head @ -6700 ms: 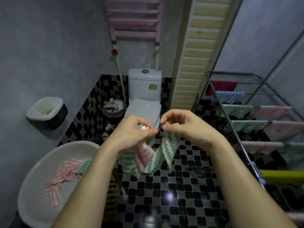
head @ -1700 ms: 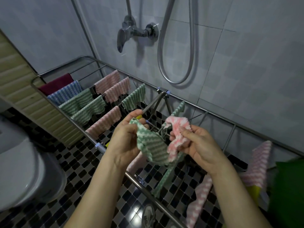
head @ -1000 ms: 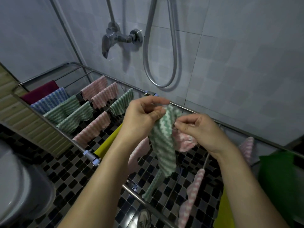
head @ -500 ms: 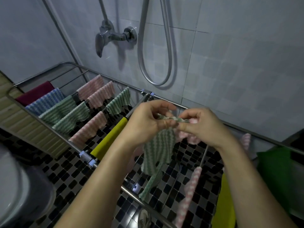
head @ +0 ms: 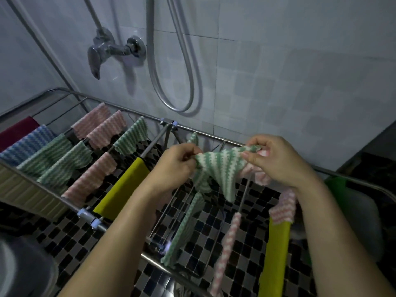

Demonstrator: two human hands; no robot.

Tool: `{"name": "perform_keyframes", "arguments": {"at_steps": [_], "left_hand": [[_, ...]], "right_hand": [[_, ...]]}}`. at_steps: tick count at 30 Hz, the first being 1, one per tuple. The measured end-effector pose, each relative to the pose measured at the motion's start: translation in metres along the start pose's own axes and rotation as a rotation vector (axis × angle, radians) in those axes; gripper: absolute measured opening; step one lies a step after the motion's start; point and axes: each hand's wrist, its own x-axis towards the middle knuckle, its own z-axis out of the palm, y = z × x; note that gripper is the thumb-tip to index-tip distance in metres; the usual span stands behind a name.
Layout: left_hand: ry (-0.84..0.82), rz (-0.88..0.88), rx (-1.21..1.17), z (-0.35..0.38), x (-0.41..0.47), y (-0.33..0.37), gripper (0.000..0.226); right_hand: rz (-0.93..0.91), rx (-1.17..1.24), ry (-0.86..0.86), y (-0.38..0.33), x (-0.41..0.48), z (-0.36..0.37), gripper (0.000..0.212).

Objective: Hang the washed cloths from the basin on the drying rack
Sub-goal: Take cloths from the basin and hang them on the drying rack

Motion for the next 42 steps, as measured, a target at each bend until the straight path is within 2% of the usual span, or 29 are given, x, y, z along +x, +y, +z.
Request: {"name": "perform_keyframes", "arguments": {"at_steps": [1,3,6,8,10,13,15,18,20,23,27,29,33,36,42], "left_hand": [[0.021,-0.015,-0.092,0.002,0.001,0.0,0.027],[0.026,-0.015,-0.125,0.006,0.005,-0.002,0.023],[-0.037,0.041,0.09,0.005,0.01,-0.005,0.012],[-0.105,0.064,0.253,0.006,0.015,-0.005,0.015],[-0.079,0.038,0.257,0.013,0.018,-0.003,0.014],[0.023,-0.086,-0.229,0.023,0.019,0.001,0.02],[-0.003,-0.137,-0.504,0.027,0.02,0.005,0.028],[-0.095,-0.103,-0.708,0.028,0.024,0.009,0.028],[-0.114,-0.08,-0.724,0.03,0.029,0.011,0.028],[-0.087,-0.032,-0.528,0.033,0.036,0.006,0.038],[-0.066,-0.013,-0.011,0.07,0.068,-0.015,0.05],[-0.102,0.002,0.191,0.092,0.081,-0.026,0.053],[-0.126,0.005,0.329,0.117,0.105,-0.039,0.051],[-0.114,0.062,0.416,0.126,0.123,-0.042,0.047],[-0.172,0.12,0.495,0.141,0.143,-0.039,0.049]], "right_hand": [[-0.004,0.003,0.019,0.005,0.001,-0.001,0.01],[-0.005,0.028,0.069,0.015,0.0,-0.007,0.012],[0.02,0.124,0.12,0.024,-0.003,-0.02,0.012],[0.035,0.142,0.114,0.029,-0.006,-0.028,0.013],[0.063,0.159,0.108,0.032,-0.009,-0.034,0.011],[0.101,0.227,0.077,0.033,-0.015,-0.04,0.01],[0.11,0.284,0.051,0.034,-0.023,-0.044,0.014],[0.15,0.413,0.017,0.035,-0.039,-0.052,0.011],[0.194,0.537,0.013,0.039,-0.05,-0.057,0.015],[0.286,0.617,0.014,0.05,-0.055,-0.05,0.008],[0.492,0.224,0.149,0.1,-0.035,-0.028,0.012],[0.529,-0.004,0.182,0.119,-0.022,-0.019,0.019],[0.555,-0.333,0.208,0.136,0.0,-0.016,0.03],[0.595,-0.428,0.227,0.144,0.015,-0.015,0.037],[0.719,-0.542,0.25,0.136,0.035,-0.012,0.019]]}}
